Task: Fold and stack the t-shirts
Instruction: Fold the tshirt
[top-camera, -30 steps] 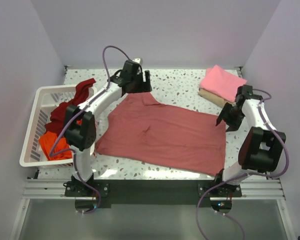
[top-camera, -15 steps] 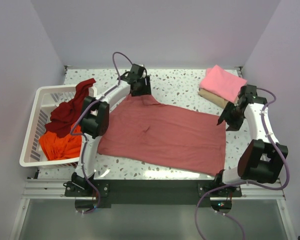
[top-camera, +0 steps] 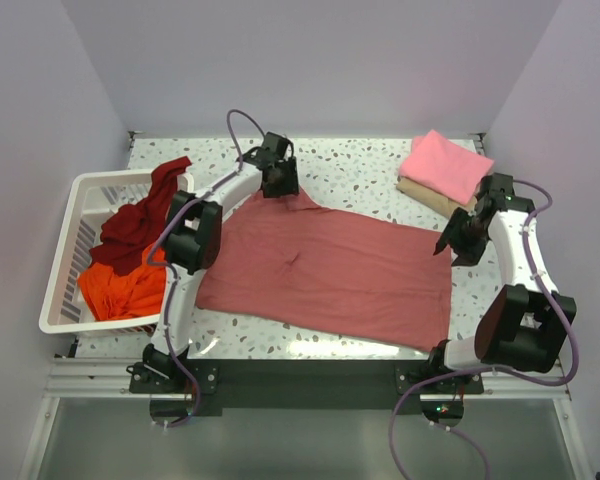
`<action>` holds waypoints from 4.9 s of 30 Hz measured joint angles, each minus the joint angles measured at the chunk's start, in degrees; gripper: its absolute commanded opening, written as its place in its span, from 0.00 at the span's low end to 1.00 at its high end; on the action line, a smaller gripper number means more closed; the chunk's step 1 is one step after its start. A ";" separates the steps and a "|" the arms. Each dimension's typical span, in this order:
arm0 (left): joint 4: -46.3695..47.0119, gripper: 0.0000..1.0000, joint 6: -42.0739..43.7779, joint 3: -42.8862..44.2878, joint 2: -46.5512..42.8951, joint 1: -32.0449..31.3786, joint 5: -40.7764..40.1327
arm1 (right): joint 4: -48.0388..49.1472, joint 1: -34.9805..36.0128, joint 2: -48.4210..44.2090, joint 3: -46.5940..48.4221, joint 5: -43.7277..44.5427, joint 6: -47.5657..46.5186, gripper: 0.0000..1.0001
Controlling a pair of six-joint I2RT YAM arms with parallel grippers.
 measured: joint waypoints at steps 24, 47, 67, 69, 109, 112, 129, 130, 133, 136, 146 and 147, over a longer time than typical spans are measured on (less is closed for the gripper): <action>2.05 0.46 -1.11 -4.04 -0.90 -1.27 0.00 | -0.37 0.00 -1.99 -0.96 -1.29 0.02 0.54; -0.09 0.45 -1.25 -3.69 -1.42 -2.73 -0.68 | -0.28 0.00 -1.92 -2.51 -1.79 0.11 0.54; -0.28 0.05 -0.81 -3.69 -1.42 -2.86 -1.05 | 1.05 0.00 2.21 -2.51 -1.49 0.04 0.52; -0.31 0.00 -0.76 -3.69 -1.42 -2.86 -0.92 | 1.22 0.00 4.50 -1.84 -1.20 0.02 0.52; -3.28 0.00 -4.31 -3.93 -7.13 -2.80 3.52 | 13.86 -4.90 34.27 18.71 3.17 1.16 0.40; -3.72 0.00 -4.28 -3.93 -7.17 -2.75 3.50 | 14.47 -4.90 35.23 18.71 3.02 1.20 0.39; -5.38 0.00 -4.22 -4.50 -8.72 -2.34 3.58 | 16.24 -5.01 36.09 18.10 0.15 1.97 0.00; -5.42 0.00 -4.22 -4.94 -9.31 -2.19 3.72 | 16.17 -5.01 36.06 18.10 0.11 1.88 0.00; -5.25 0.00 -4.17 -6.43 -11.37 -1.73 4.35 | 15.39 -4.98 35.93 18.10 0.02 1.20 0.00; -4.61 0.00 -4.07 -8.52 -13.99 -1.42 5.29 | 14.40 -4.98 35.04 17.31 0.09 0.24 0.00; -3.32 0.00 -3.76 -20.63 -24.70 -1.46 6.62 | 10.45 -4.33 24.17 9.97 0.61 -1.36 0.00; -3.28 0.00 -3.72 -21.99 -25.62 -1.46 6.67 | 10.10 -4.15 22.97 9.51 0.79 -1.55 0.00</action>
